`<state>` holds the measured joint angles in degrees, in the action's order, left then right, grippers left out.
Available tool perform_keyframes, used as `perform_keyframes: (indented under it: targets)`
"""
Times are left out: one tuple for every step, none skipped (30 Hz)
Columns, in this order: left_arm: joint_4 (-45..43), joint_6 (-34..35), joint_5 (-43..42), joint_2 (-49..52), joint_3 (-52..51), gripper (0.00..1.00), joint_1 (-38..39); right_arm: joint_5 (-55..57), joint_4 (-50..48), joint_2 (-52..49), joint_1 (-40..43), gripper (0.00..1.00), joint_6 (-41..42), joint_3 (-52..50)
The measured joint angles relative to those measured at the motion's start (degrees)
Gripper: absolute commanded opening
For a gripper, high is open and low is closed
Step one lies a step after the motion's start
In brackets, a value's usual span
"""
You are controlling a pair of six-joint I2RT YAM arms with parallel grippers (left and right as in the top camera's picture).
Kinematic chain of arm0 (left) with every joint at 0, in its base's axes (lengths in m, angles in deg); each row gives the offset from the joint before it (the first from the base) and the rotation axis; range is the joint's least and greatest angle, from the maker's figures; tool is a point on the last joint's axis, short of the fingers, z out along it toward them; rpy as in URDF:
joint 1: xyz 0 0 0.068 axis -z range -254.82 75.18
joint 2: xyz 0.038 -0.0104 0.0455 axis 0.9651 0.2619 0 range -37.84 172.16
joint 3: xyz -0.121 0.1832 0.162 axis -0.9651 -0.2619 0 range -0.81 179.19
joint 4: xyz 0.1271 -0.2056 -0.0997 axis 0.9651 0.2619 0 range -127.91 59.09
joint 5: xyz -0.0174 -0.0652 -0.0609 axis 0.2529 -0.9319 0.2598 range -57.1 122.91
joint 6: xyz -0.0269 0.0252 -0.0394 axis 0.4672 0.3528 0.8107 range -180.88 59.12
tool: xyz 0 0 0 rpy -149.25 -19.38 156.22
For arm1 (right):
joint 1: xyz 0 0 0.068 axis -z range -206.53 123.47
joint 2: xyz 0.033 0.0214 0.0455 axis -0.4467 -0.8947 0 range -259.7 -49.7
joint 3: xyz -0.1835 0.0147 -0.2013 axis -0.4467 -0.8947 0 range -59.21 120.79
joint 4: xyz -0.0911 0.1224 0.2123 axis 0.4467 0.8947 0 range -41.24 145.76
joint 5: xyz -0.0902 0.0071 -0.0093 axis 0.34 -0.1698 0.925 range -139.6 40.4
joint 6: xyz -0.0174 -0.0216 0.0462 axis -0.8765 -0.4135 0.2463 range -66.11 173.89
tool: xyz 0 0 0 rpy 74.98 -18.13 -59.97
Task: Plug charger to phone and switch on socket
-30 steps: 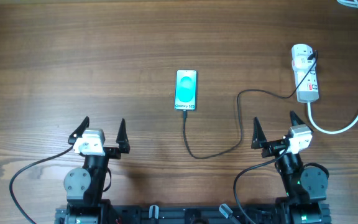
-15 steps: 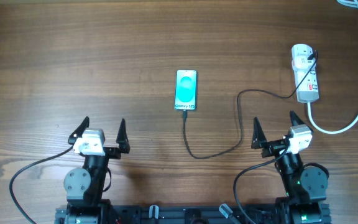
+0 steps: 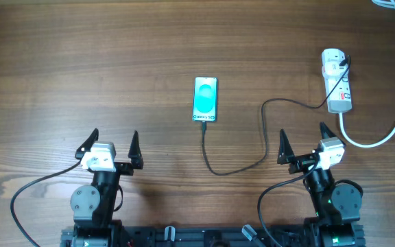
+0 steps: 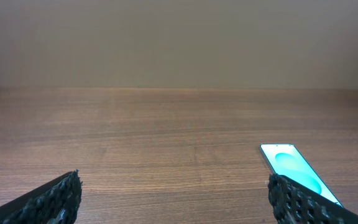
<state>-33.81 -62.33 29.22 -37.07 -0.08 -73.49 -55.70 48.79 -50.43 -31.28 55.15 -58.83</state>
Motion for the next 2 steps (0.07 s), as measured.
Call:
perform_keyframes:
  targets:
    - [0.00,-0.02,0.00,0.00,0.00,1.00,0.00,0.00,0.00,0.00,0.00,1.00,0.00,0.00]
    - [0.00,-0.02,0.00,0.00,0.00,1.00,0.00,0.00,-0.02,0.00,0.00,1.00,0.00,0.00]
